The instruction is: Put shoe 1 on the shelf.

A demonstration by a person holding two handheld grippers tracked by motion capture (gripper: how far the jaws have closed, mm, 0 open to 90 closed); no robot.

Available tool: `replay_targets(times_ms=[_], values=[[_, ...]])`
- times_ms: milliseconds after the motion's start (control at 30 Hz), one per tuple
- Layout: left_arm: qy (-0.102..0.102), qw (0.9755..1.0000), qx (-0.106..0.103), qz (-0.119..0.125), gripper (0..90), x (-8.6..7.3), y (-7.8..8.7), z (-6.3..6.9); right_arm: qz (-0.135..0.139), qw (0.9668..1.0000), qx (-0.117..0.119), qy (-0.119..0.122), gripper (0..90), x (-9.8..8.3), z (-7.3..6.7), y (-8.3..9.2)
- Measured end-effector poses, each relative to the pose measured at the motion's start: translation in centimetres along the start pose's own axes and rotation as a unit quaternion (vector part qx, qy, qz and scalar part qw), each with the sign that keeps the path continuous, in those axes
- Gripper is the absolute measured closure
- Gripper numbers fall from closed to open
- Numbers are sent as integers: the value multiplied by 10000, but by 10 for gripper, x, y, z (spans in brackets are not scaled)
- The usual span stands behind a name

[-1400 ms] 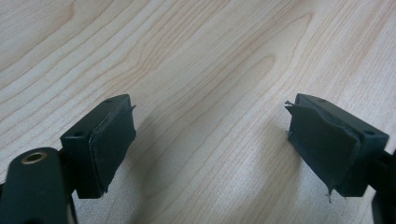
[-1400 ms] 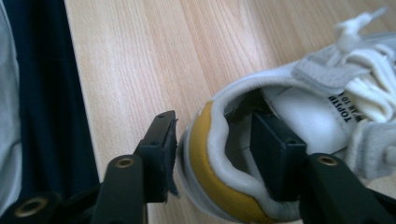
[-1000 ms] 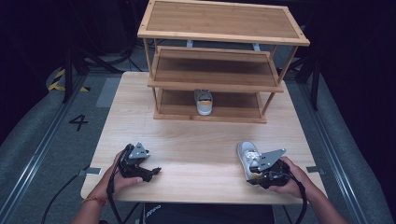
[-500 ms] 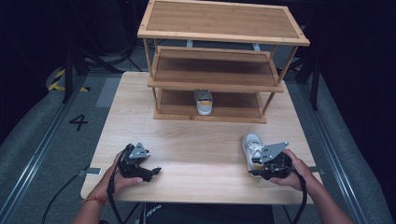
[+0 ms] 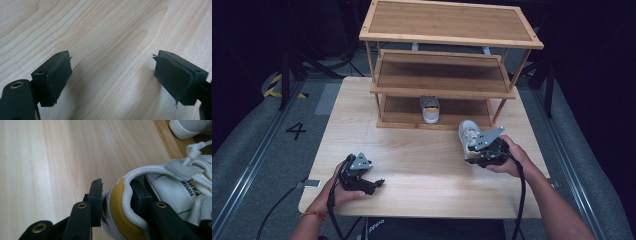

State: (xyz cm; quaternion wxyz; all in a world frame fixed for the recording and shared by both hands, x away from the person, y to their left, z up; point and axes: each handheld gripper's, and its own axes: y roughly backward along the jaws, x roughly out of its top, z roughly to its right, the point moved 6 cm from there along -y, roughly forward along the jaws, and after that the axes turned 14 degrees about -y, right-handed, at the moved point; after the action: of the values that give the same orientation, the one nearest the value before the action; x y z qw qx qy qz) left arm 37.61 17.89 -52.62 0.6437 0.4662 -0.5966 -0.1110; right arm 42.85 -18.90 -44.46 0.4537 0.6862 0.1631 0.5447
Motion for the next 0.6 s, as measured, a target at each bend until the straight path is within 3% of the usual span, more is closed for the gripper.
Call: replay_targets(times_ms=[100, 167, 367, 533, 600], values=[[0, 10000, 0, 2, 144, 0, 0, 0, 13, 9999, -108, 13, 663, 17, 15, -15], [-5, 10000, -17, 4, 144, 0, 0, 0, 23, 9999, -120, 22, 663, 20, 18, -18], [-63, 10000, -3, -9, 144, 0, 0, -1, 106, 9996, -224, -122, 663, 50, 45, -33], [-65, 10000, -2, -10, 143, 0, 0, -1, -1, 9993, -330, -196, 663, 64, 64, -46], [-65, 10000, -2, -9, 144, 0, 0, -1, -48, 9993, -305, -210, 663, 65, 65, -48]])
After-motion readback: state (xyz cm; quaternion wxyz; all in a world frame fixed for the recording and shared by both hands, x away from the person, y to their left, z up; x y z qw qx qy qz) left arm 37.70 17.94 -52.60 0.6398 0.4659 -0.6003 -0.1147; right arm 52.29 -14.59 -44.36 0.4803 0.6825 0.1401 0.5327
